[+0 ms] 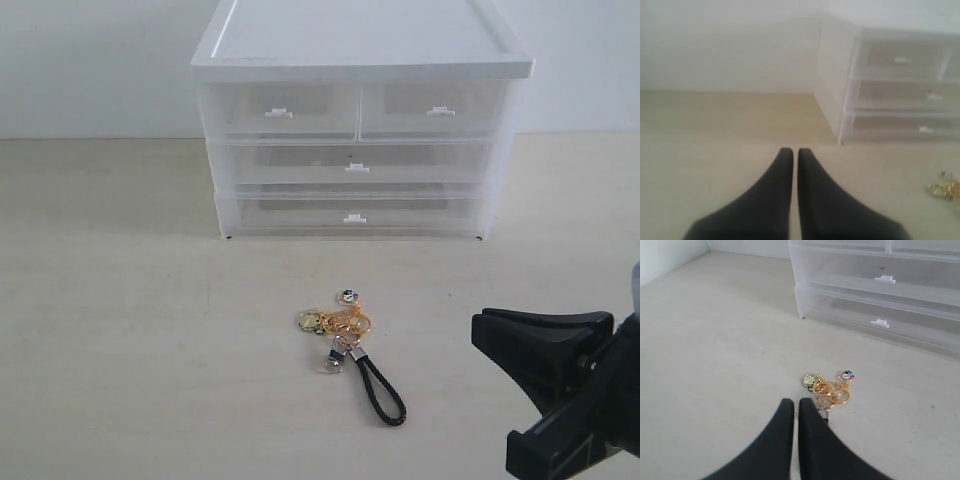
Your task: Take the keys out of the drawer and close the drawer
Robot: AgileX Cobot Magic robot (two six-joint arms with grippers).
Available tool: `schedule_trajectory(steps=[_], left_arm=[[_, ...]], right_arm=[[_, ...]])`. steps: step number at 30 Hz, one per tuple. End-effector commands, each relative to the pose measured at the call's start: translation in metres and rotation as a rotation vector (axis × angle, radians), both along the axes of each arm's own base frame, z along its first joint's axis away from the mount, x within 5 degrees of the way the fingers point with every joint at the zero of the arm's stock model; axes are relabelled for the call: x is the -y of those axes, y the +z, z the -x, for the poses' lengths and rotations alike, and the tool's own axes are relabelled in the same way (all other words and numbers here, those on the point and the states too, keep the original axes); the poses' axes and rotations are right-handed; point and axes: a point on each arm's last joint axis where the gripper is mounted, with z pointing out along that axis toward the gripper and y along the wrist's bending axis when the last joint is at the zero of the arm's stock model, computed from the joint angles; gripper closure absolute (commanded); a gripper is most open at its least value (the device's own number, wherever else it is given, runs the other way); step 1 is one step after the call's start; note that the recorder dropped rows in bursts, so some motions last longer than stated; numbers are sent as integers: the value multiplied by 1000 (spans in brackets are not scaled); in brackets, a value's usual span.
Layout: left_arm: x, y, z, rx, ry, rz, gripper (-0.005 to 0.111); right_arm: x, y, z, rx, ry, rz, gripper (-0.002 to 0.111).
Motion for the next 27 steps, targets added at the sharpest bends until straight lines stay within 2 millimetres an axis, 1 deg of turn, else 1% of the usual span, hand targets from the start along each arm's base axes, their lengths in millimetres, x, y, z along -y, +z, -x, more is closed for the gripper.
schedule_trajectory(steps=[1,23,27], left_arm=[[-1,-8,1,-75,9,-35,103],[-1,-8,1,-71,10,-34,103],[-1,-8,1,-71,10,-34,103]], right_arm=[[0,0,0,5,0,-3,108],[1,1,0,14,-1,-2,108],[2,2,-2,227,72,207,108]])
